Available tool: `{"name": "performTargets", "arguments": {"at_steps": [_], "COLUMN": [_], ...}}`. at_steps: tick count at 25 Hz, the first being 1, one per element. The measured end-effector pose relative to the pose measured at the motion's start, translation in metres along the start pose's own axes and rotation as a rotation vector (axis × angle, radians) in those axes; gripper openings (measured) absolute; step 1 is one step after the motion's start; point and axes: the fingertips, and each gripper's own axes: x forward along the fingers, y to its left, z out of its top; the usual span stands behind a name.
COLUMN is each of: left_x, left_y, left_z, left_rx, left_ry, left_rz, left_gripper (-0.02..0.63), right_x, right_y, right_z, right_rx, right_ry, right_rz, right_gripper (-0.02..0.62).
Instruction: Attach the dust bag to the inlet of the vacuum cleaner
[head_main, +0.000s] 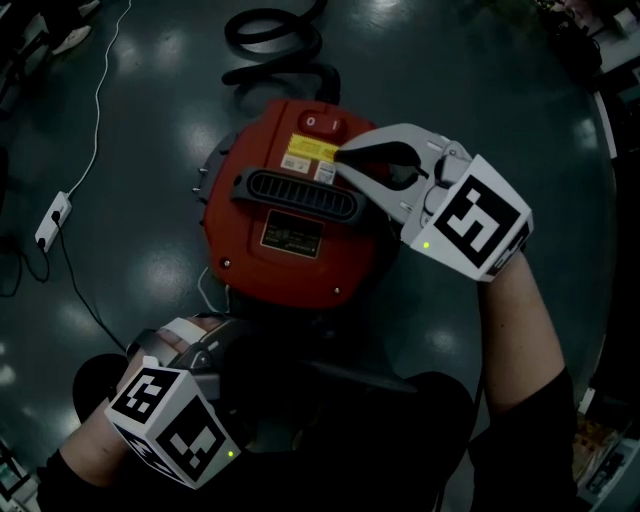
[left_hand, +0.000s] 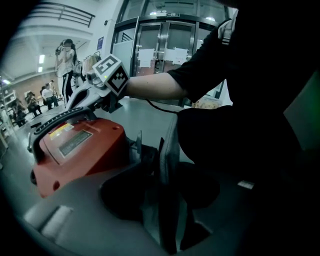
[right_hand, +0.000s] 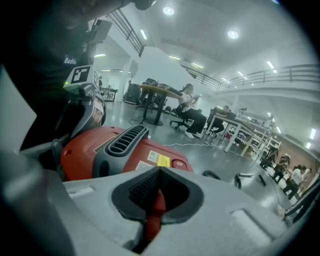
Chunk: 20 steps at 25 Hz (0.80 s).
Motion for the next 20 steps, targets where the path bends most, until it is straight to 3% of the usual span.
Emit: {"name": "performTargets", "arguments": {"at_steps": [5, 11, 15, 20], "left_x": [-0.015, -0.056, -0.103, -0.172], "left_y": [0.006, 0.010, 0.018, 0.002], "left_z": [0.014, 0.054, 0.089, 0.140], "left_rx": [-0.031, -0.093, -0.145, -0.200], "left_ry": [-0.076, -0.182, -0.217, -0.195], "left_rz": [0.018, 0.089, 0.218, 0.254], "left_gripper": [0.192, 0.160, 0.201, 0.201], "right_x": [-0.029, -0.089, -0.138, -0.203], "right_y": [-0.018, -0.034, -0.023, 0.007], "right_z": [0.004, 0.009, 0.041, 0.110], "right_rx": [0.113, 0.279, 0.381, 0.512], "right_ry": [-0.091, -0.111, -0.130, -0.161], "right_rz": [-0.101, -0.277, -0.358, -0.367], "right_gripper": [0.001, 0.002, 0.002, 0.002]}}
